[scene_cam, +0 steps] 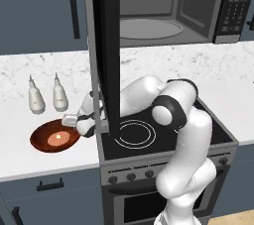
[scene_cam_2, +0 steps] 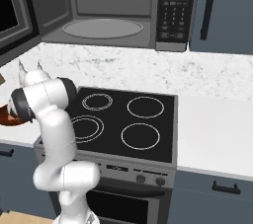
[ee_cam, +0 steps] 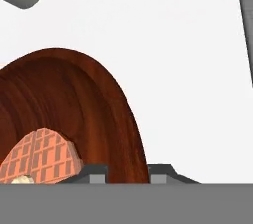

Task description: Open the microwave, place the bowl with waffle inside the microwave, then close the microwave door and turn it on.

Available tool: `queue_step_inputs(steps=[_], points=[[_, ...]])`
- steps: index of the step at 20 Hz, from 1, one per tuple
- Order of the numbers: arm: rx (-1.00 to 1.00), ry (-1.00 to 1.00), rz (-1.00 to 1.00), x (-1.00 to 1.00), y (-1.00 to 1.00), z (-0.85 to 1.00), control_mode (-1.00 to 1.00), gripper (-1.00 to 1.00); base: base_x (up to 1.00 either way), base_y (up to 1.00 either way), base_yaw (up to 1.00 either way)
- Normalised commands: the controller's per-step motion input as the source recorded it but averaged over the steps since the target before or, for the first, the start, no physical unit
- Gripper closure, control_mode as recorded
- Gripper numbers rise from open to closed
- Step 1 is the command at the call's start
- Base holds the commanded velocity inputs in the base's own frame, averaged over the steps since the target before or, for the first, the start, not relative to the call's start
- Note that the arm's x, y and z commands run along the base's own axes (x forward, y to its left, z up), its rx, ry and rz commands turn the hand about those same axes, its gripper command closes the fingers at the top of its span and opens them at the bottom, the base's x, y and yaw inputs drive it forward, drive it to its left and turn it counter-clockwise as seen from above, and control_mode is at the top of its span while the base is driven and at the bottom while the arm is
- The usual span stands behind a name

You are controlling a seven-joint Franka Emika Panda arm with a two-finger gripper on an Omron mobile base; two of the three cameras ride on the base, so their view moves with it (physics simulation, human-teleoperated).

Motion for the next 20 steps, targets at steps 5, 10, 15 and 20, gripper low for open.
queue_step_inputs(steps=[5,10,15,20], points=[[0.00,0.00,0.00,0.00,-1.00,0.71,-1.00,1.00,0.00,0.00,0.00],[0.00,0.00,0.00,0.00,-1.00,0.86,-1.00,1.00,0.00,0.00,0.00],[0.00,0.00,0.00,0.00,-1.00,0.89,-1.00,1.00,0.00,0.00,0.00],[0.00,-0.01,0.00,-0.08,-1.00,0.99,-1.00,1.00,0.00,0.00,0.00]])
